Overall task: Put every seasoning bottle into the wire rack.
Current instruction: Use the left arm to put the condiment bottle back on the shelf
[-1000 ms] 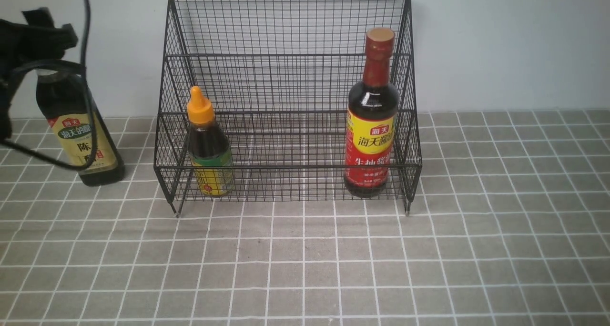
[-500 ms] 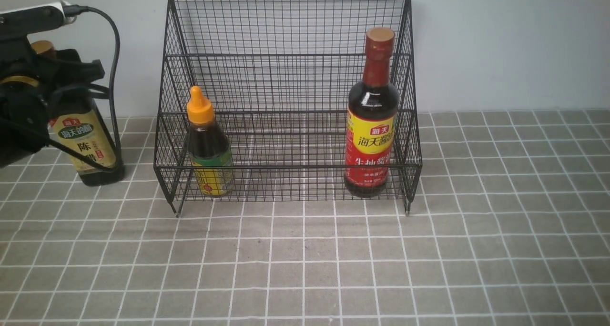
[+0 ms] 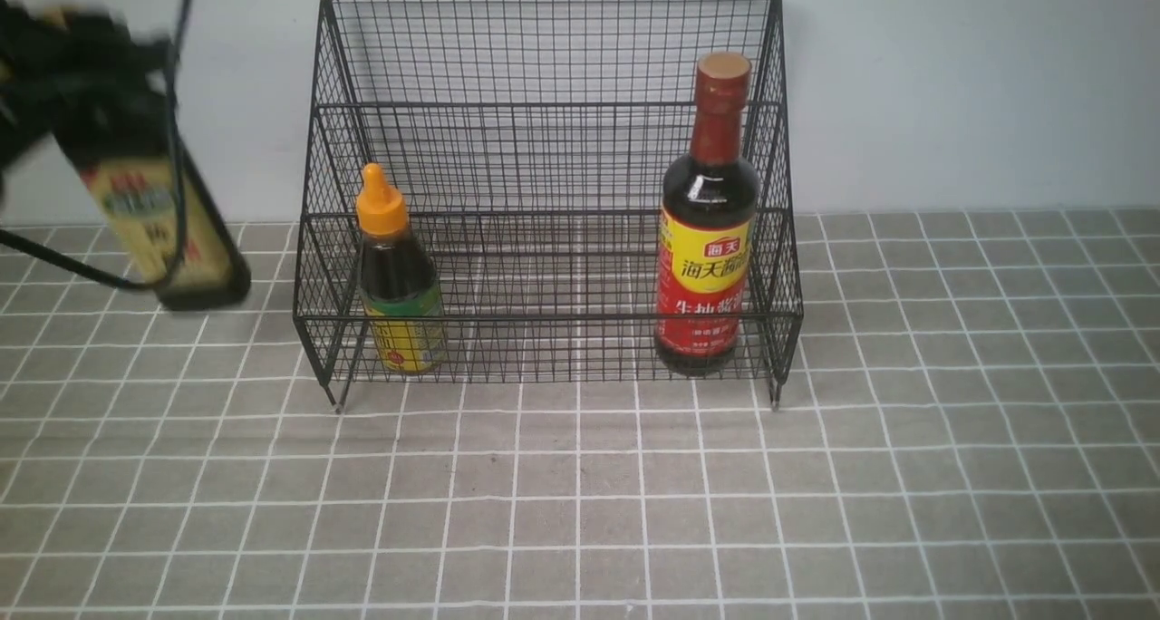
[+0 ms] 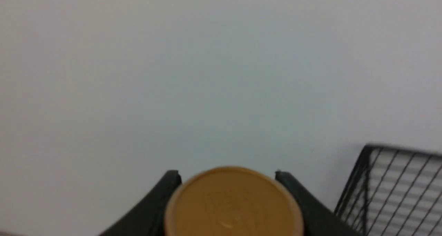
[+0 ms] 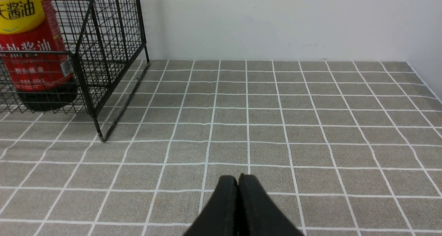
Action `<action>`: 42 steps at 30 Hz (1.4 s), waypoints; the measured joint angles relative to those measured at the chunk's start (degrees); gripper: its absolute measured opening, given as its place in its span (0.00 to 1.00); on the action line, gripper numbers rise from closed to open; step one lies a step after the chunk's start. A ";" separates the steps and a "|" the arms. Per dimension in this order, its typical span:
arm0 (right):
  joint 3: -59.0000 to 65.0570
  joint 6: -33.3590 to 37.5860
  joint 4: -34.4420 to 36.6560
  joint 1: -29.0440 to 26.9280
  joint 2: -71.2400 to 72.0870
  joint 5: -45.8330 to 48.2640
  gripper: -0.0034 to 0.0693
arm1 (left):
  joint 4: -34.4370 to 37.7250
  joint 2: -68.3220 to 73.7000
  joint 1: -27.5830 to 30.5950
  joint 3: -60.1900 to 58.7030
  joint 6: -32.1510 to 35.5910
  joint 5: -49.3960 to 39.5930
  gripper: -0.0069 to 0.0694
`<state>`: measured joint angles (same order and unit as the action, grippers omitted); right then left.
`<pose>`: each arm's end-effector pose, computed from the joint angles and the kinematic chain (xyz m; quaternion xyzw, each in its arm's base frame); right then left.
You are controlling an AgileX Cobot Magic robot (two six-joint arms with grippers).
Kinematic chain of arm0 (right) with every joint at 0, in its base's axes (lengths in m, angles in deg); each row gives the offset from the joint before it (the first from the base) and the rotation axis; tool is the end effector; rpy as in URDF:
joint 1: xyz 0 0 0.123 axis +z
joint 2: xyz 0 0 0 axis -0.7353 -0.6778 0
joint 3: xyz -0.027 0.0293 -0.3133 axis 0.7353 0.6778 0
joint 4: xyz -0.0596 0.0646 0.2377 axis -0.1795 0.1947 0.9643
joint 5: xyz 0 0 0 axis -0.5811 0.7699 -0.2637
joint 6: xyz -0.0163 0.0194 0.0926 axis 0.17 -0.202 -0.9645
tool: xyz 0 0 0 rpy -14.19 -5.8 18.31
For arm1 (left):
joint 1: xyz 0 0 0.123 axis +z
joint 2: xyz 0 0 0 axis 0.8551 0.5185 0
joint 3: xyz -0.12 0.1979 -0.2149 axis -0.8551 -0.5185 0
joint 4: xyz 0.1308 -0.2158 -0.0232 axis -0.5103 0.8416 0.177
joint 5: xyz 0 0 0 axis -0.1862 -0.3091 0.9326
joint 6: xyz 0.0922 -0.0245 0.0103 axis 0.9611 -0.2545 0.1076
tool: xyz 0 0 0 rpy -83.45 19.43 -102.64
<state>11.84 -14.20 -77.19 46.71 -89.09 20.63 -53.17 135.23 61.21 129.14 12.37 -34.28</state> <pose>0.0280 0.0041 0.1715 0.0010 0.8023 0.0234 0.5964 0.3563 0.0216 0.3812 -0.0778 0.7298 0.0027 0.6792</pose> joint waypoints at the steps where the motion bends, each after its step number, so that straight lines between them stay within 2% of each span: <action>1: 0.00 0.00 0.00 0.00 0.00 0.00 0.03 | -0.27 -1.24 -0.75 1.33 0.15 -0.47 0.49; 10: 0.00 0.00 0.00 0.00 0.00 0.00 0.03 | -0.64 -3.87 -8.04 12.36 0.22 -3.55 0.49; 19: 0.00 0.00 0.00 0.00 0.00 0.00 0.03 | -0.64 4.21 -12.95 20.69 0.22 -4.41 0.49; 31: 0.00 0.00 0.00 0.00 0.00 0.00 0.03 | -0.64 14.26 -13.46 21.35 0.22 -7.26 0.48; 42: 0.00 0.00 0.00 0.00 0.00 0.00 0.03 | -0.83 17.49 -13.46 21.35 0.22 -16.18 0.49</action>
<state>11.84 -14.20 -77.19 46.71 -89.09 20.63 -53.99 152.72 47.75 150.49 12.59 -50.45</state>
